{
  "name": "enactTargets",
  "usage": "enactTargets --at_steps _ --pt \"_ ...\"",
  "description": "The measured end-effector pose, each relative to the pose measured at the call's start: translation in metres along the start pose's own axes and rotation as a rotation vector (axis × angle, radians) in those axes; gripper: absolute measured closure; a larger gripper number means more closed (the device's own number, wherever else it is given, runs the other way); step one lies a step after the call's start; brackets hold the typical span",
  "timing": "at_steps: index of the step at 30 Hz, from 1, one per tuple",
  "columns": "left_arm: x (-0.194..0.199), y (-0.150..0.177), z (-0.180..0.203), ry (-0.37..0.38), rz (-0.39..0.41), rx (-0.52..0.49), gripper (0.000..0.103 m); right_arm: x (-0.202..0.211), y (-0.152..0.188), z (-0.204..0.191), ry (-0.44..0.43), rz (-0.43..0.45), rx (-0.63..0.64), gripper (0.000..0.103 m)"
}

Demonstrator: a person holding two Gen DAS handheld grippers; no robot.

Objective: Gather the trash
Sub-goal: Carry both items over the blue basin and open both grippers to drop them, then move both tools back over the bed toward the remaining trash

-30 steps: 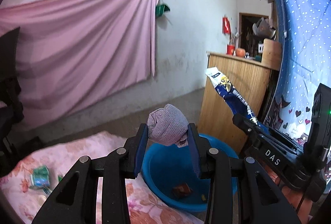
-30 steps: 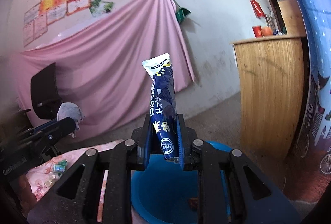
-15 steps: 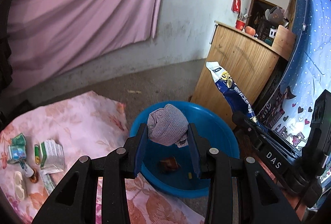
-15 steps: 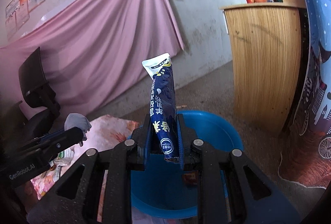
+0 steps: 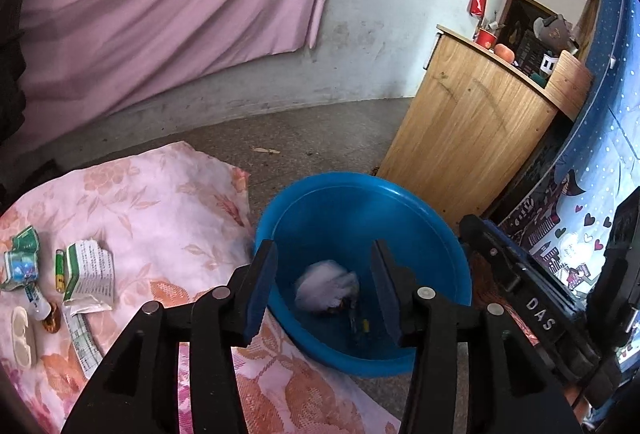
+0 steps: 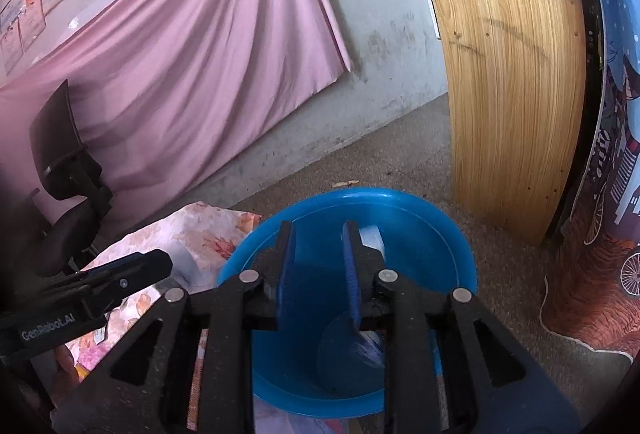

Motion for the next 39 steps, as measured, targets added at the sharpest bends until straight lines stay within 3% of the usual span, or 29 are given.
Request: enactTargets --at_steps 5,8,12,14,20,23,39 --pt "0.011 0.0 -0.009 -0.016 0.034 0.01 0.057 0.003 -0.002 -0.002 -0.004 0.014 0.003 0.04" --pt "0.021 -0.001 -0.014 -0.031 0.071 0.019 0.048 0.006 -0.002 -0.004 -0.004 0.028 0.01 0.036" --pt "0.035 -0.002 -0.021 -0.053 0.122 0.026 0.046 0.009 -0.004 -0.009 -0.005 0.05 0.025 0.034" --pt "0.044 -0.001 -0.026 -0.072 0.15 0.026 0.03 0.011 -0.005 -0.012 -0.008 0.063 0.032 0.033" --pt "0.076 0.001 -0.04 -0.136 0.276 0.023 0.004 0.02 -0.01 -0.021 -0.021 0.115 0.049 0.014" --pt "0.093 0.005 -0.048 -0.169 0.335 0.019 0.004 0.025 -0.013 -0.024 -0.03 0.146 0.056 0.0" --pt "0.183 0.034 -0.083 -0.328 0.542 0.026 0.003 0.089 -0.022 -0.074 -0.167 0.424 0.124 0.0"
Point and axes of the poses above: each gripper's, at about its wrist camera, not at the fingertips, and x roughly against the way its jaws point, z to its right, y to its underside, the point moved 8 cm from there along -x, roughly the way its jaws point, and after that the axes turned 7 degrees about y, right-handed, at the moved point
